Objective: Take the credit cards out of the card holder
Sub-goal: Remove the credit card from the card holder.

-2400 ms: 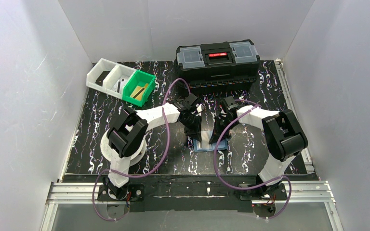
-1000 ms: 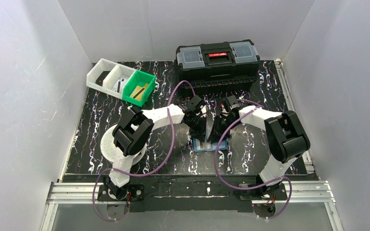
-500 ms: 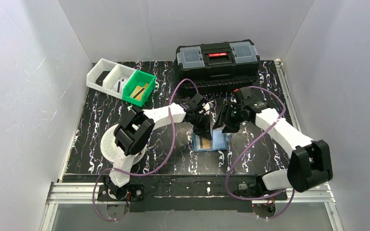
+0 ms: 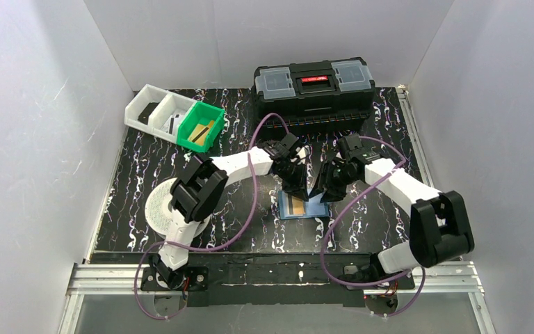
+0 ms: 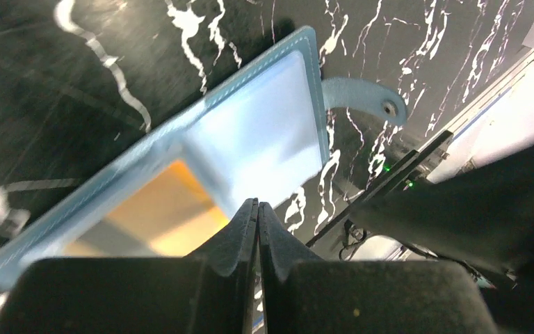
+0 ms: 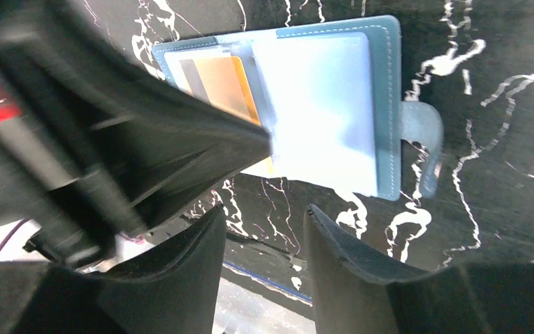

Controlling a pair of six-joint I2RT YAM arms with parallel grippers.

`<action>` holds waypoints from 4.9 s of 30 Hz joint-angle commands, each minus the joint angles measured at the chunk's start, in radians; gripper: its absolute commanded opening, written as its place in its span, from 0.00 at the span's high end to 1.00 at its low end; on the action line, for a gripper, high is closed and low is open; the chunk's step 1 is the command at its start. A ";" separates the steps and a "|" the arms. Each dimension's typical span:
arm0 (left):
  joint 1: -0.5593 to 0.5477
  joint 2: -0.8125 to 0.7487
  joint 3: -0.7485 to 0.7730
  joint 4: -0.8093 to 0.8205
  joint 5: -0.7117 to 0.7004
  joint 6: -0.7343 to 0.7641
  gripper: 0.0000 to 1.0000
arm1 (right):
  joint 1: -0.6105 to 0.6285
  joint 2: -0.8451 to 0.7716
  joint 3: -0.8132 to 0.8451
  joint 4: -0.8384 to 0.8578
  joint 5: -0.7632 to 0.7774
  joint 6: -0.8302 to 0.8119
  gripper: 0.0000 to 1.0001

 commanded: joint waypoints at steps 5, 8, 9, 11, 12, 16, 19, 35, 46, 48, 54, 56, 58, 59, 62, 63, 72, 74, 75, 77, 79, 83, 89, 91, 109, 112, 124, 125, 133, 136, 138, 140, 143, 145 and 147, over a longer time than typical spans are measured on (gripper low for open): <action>0.075 -0.240 -0.109 -0.121 -0.107 0.079 0.97 | 0.002 0.151 0.057 0.096 -0.173 -0.034 0.48; 0.094 -0.253 -0.155 -0.122 -0.109 0.087 0.97 | 0.007 0.207 0.067 0.120 -0.195 -0.036 0.50; 0.096 -0.254 -0.167 -0.116 -0.105 0.090 0.97 | 0.009 0.226 0.071 0.129 -0.200 -0.036 0.50; 0.098 -0.244 -0.186 -0.100 -0.099 0.094 0.98 | 0.010 0.264 0.074 0.145 -0.217 -0.034 0.52; 0.098 -0.236 -0.185 -0.096 -0.097 0.094 0.98 | 0.011 0.280 0.073 0.156 -0.225 -0.031 0.52; 0.098 -0.199 -0.182 -0.084 -0.094 0.092 0.99 | 0.013 0.324 0.064 0.185 -0.233 -0.024 0.55; 0.099 -0.180 -0.181 -0.079 -0.095 0.091 0.99 | 0.014 0.335 0.053 0.198 -0.223 -0.020 0.56; 0.086 -0.091 -0.152 -0.065 -0.065 0.077 1.00 | 0.014 0.391 0.036 0.245 -0.262 -0.010 0.59; 0.082 -0.064 -0.152 -0.110 -0.123 0.050 1.00 | -0.007 0.378 -0.035 0.357 -0.366 0.030 0.65; 0.081 -0.064 -0.158 -0.116 -0.132 0.046 1.00 | -0.021 0.370 -0.062 0.412 -0.407 0.051 0.65; 0.082 -0.066 -0.173 -0.121 -0.145 0.041 1.00 | -0.048 0.360 -0.136 0.561 -0.501 0.123 0.66; 0.082 -0.068 -0.175 -0.120 -0.147 0.039 1.00 | -0.055 0.355 -0.150 0.594 -0.520 0.143 0.68; 0.081 -0.069 -0.178 -0.121 -0.146 0.037 1.00 | -0.061 0.347 -0.159 0.609 -0.526 0.152 0.69; 0.082 -0.071 -0.178 -0.121 -0.147 0.037 1.00 | -0.064 0.342 -0.164 0.614 -0.527 0.157 0.70; 0.083 -0.076 -0.184 -0.121 -0.151 0.036 1.00 | -0.068 0.285 -0.174 0.646 -0.531 0.170 0.75; 0.083 -0.077 -0.185 -0.121 -0.151 0.036 1.00 | -0.069 0.333 -0.178 0.655 -0.535 0.177 0.77; 0.083 -0.093 -0.203 -0.121 -0.161 0.033 1.00 | -0.080 0.334 -0.217 0.708 -0.536 0.206 0.92; 0.085 -0.098 -0.207 -0.121 -0.164 0.031 1.00 | -0.081 0.332 -0.220 0.709 -0.533 0.203 0.96; 0.087 -0.101 -0.210 -0.122 -0.166 0.031 1.00 | -0.083 0.331 -0.221 0.709 -0.529 0.201 0.98; 0.092 -0.109 -0.219 -0.124 -0.172 0.033 1.00 | -0.084 0.325 -0.222 0.696 -0.513 0.192 0.99; 0.099 -0.123 -0.234 -0.126 -0.181 0.036 1.00 | -0.085 0.315 -0.221 0.662 -0.486 0.173 0.99; 0.115 -0.147 -0.256 -0.127 -0.187 0.050 1.00 | -0.086 0.295 -0.222 0.625 -0.440 0.142 0.99; 0.116 -0.150 -0.263 -0.128 -0.185 0.063 1.00 | -0.086 0.289 -0.231 0.591 -0.416 0.128 0.99; 0.116 -0.150 -0.264 -0.127 -0.183 0.065 1.00 | -0.086 0.291 -0.233 0.590 -0.419 0.121 0.99; 0.116 -0.130 -0.246 -0.124 -0.163 0.063 1.00 | -0.086 0.321 -0.246 0.664 -0.506 0.155 0.81; 0.115 -0.124 -0.242 -0.125 -0.163 0.061 1.00 | -0.086 0.320 -0.252 0.666 -0.501 0.156 0.87; 0.115 -0.083 -0.215 -0.199 -0.215 0.059 1.00 | -0.089 0.220 -0.274 0.570 -0.381 0.111 0.96; 0.116 -0.080 -0.214 -0.201 -0.218 0.060 1.00 | -0.090 0.212 -0.272 0.557 -0.371 0.105 0.95; 0.115 -0.073 -0.202 -0.211 -0.219 0.063 1.00 | -0.091 0.169 -0.263 0.483 -0.310 0.064 0.96; 0.115 -0.071 -0.200 -0.212 -0.219 0.064 1.00 | -0.092 0.154 -0.262 0.453 -0.280 0.046 0.96; 0.115 -0.070 -0.198 -0.212 -0.217 0.064 1.00 | -0.094 0.150 -0.262 0.444 -0.275 0.037 0.96; 0.117 -0.069 -0.198 -0.213 -0.215 0.065 1.00 | -0.094 0.150 -0.266 0.443 -0.274 0.036 0.96; 0.115 -0.071 -0.198 -0.213 -0.217 0.068 1.00 | -0.096 0.142 -0.272 0.442 -0.274 0.035 0.98; 0.116 -0.073 -0.198 -0.213 -0.218 0.068 1.00 | -0.099 0.132 -0.275 0.435 -0.269 0.031 0.99; 0.116 -0.073 -0.198 -0.213 -0.216 0.069 1.00 | -0.103 0.120 -0.274 0.426 -0.269 0.026 0.99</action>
